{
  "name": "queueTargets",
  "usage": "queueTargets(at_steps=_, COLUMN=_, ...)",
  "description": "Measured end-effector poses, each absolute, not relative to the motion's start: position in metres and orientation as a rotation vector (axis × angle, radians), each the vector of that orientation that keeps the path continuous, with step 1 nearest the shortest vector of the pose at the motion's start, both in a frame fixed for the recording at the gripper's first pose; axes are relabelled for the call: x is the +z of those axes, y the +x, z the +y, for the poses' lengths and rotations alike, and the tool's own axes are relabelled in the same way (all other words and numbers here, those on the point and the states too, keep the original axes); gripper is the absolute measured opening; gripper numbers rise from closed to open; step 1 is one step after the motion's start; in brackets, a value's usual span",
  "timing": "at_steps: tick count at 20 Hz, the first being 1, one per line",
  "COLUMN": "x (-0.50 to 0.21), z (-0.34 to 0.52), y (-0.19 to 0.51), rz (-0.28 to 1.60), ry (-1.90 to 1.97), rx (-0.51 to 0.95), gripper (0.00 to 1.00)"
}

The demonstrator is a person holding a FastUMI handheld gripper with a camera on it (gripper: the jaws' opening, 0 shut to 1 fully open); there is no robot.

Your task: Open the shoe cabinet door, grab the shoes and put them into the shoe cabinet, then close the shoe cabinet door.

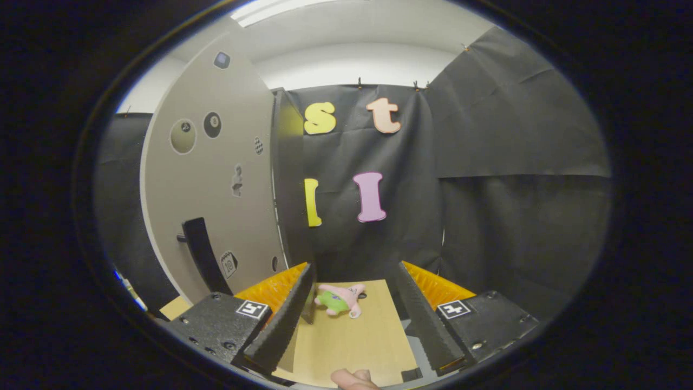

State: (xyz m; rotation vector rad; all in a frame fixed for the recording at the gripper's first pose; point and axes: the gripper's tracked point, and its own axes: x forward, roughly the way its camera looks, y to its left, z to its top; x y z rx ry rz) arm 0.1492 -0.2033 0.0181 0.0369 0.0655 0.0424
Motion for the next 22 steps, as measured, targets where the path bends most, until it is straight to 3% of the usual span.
queueTargets(at_steps=5, x=0.010, z=-0.141, y=0.153, rz=0.083, ry=0.002, rx=0.104, gripper=0.99)
queueTargets(at_steps=9, x=0.015, z=-0.121, y=0.146, rz=0.069, ry=-0.051, rx=0.041, gripper=0.93)
queueTargets(at_steps=22, x=0.003, z=-0.036, y=0.137, rz=0.077, ry=-0.011, rx=0.126, gripper=0.93)
